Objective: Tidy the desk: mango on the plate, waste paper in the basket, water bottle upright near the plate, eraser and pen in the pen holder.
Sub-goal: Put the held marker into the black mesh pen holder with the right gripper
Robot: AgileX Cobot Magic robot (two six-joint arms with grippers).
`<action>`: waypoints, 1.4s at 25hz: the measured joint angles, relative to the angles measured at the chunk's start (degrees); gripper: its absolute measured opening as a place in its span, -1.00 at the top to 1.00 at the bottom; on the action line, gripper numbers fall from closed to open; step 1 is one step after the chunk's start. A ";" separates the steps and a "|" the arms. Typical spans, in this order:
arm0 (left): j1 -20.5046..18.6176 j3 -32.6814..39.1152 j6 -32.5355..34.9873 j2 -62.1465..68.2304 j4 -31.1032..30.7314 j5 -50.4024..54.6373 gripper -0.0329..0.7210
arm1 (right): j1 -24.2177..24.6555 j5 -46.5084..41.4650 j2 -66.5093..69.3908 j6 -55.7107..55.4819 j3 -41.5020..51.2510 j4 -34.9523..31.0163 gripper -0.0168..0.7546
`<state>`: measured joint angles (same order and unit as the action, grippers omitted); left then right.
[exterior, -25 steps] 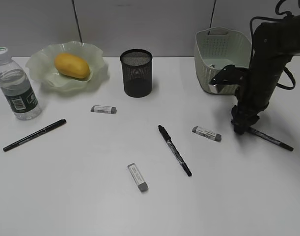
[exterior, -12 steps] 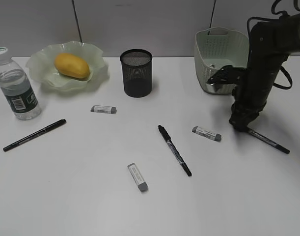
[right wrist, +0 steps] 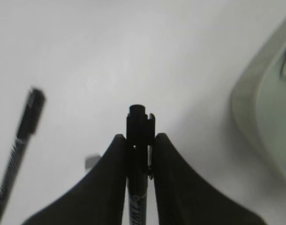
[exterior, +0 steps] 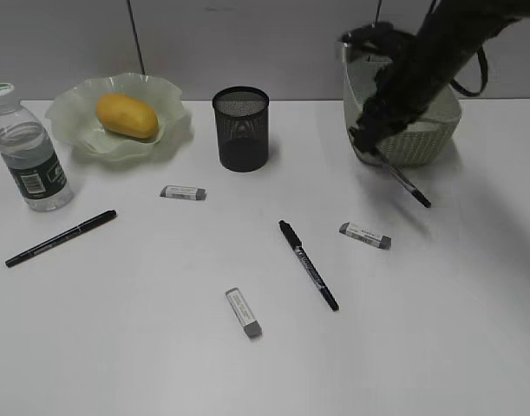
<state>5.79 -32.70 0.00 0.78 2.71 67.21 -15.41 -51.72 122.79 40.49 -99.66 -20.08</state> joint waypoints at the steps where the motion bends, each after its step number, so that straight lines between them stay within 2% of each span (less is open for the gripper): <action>1: 0.00 0.00 0.00 0.00 0.00 0.00 -0.50 | -0.81 1.29 -0.16 0.31 -1.76 -2.10 0.57; 4: 0.00 0.00 0.00 0.00 0.00 0.00 -0.50 | -3.42 7.43 -0.27 1.13 -6.03 -7.45 0.57; 8: 0.00 0.00 0.00 0.00 0.00 0.00 -0.50 | -7.09 20.13 -0.27 3.07 -8.39 -12.93 0.57; 13: 0.00 0.00 0.00 0.00 0.00 0.00 -0.50 | -11.07 34.07 0.14 3.47 -8.39 -14.16 0.57; 19: 0.00 0.00 0.00 0.00 0.00 0.00 -0.50 | -14.59 44.73 2.73 3.51 -8.39 -14.59 0.57; 23: 0.00 0.00 0.00 0.00 0.00 0.00 -0.50 | -15.75 48.12 5.43 3.51 -8.44 -15.28 0.57; 31: 0.00 0.00 0.00 0.00 0.00 0.00 -0.50 | -15.86 48.80 10.75 3.51 -8.44 -16.24 0.56; 33: 0.00 0.00 0.00 0.00 0.00 0.00 -0.50 | -15.86 48.65 11.52 3.51 -8.44 -16.26 0.45; 35: 0.00 0.00 0.00 0.00 0.00 0.00 -0.50 | -15.86 48.50 11.70 3.51 -8.44 -16.33 0.24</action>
<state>5.79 -32.70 0.00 0.78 2.71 67.21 -31.27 -3.22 134.49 44.00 -108.10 -36.40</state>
